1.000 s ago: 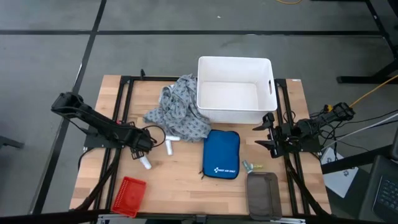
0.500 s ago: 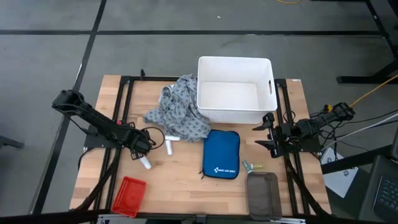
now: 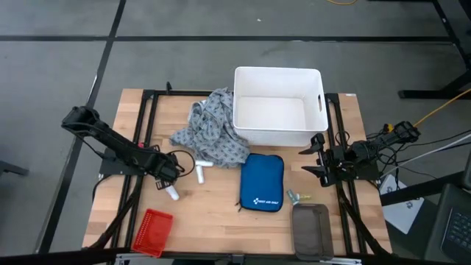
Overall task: Pick & Place Medicine items
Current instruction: Put the pink pill bottle into the red bin
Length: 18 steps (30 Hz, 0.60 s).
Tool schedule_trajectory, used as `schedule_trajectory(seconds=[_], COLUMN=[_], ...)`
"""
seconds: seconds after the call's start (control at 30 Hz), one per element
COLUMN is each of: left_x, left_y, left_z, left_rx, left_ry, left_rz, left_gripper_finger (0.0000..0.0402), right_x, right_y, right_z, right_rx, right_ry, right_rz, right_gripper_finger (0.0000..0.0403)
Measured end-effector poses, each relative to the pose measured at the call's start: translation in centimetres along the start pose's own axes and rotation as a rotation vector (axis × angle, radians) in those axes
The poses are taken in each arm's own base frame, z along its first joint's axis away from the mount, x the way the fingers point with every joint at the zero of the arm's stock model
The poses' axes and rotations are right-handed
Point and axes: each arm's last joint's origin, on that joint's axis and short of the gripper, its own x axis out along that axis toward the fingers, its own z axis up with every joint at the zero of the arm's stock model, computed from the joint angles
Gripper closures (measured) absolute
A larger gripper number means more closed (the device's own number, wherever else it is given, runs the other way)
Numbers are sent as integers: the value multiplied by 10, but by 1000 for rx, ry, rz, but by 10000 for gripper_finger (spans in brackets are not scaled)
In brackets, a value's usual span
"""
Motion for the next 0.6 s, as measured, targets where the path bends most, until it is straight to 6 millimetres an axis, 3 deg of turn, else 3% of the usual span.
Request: schedule_trajectory(seconds=[0.33, 0.6], left_x=[-5, -34], left_y=[1, 1], left_z=[0, 9], left_rx=[-6, -38], left_ry=[-13, -159], left_rz=[-30, -104], left_gripper_finger=[308, 313], right_x=[0, 0], right_y=[0, 0], right_z=[0, 0], right_rx=[0, 0], right_ry=[0, 0], right_rz=[0, 0], right_gripper_finger=[154, 154])
